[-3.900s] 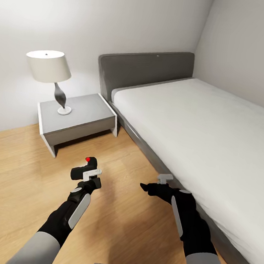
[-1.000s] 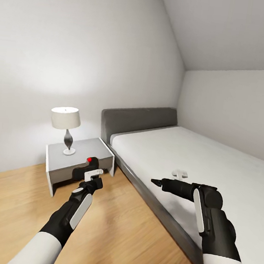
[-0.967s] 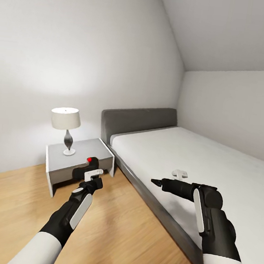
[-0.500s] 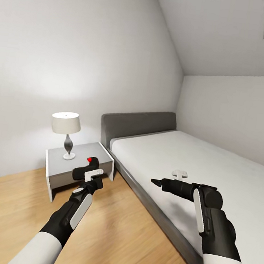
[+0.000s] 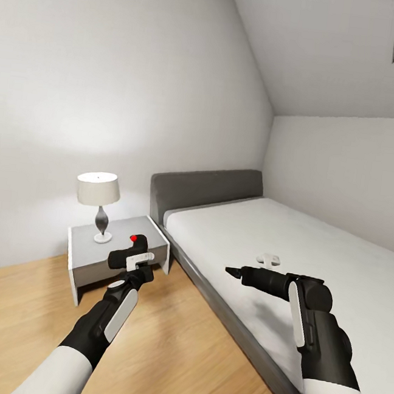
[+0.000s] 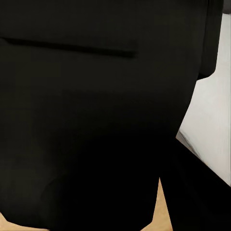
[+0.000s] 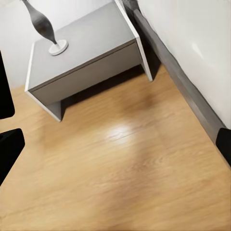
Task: Attach the digital camera to the camera tripod in the bedroom.
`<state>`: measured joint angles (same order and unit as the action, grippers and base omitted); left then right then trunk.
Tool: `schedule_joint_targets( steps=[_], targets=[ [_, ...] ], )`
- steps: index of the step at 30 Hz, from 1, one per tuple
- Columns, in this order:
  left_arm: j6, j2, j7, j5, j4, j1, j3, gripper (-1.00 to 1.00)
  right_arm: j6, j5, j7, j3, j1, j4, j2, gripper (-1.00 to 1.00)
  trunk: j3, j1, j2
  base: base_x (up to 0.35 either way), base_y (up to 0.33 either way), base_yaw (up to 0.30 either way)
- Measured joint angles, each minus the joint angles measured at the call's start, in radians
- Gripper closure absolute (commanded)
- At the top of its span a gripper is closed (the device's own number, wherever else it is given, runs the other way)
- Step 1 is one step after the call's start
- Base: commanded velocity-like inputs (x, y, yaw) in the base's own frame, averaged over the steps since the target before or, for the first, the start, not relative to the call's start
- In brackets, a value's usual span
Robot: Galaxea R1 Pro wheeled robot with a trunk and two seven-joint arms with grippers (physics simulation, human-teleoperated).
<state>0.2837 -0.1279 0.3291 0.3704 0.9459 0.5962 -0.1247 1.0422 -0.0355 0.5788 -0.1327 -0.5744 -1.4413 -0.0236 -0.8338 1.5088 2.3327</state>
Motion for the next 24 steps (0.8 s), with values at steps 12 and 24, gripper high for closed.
schedule_joint_targets(
  steps=[12,24],
  targets=[
    [0.0,0.0,0.0,0.0,-0.001,0.0,0.0,1.0,0.0,0.0,0.0,0.0,0.0,0.002,-0.001,-1.0,0.038,-0.046,-0.084,0.0,0.0,0.0],
    [0.0,0.0,0.0,0.0,-0.001,0.0,0.0,1.0,0.0,0.001,0.0,0.0,0.0,0.004,-0.002,-1.0,0.075,-0.092,-0.168,0.0,0.0,0.0]
  ],
)
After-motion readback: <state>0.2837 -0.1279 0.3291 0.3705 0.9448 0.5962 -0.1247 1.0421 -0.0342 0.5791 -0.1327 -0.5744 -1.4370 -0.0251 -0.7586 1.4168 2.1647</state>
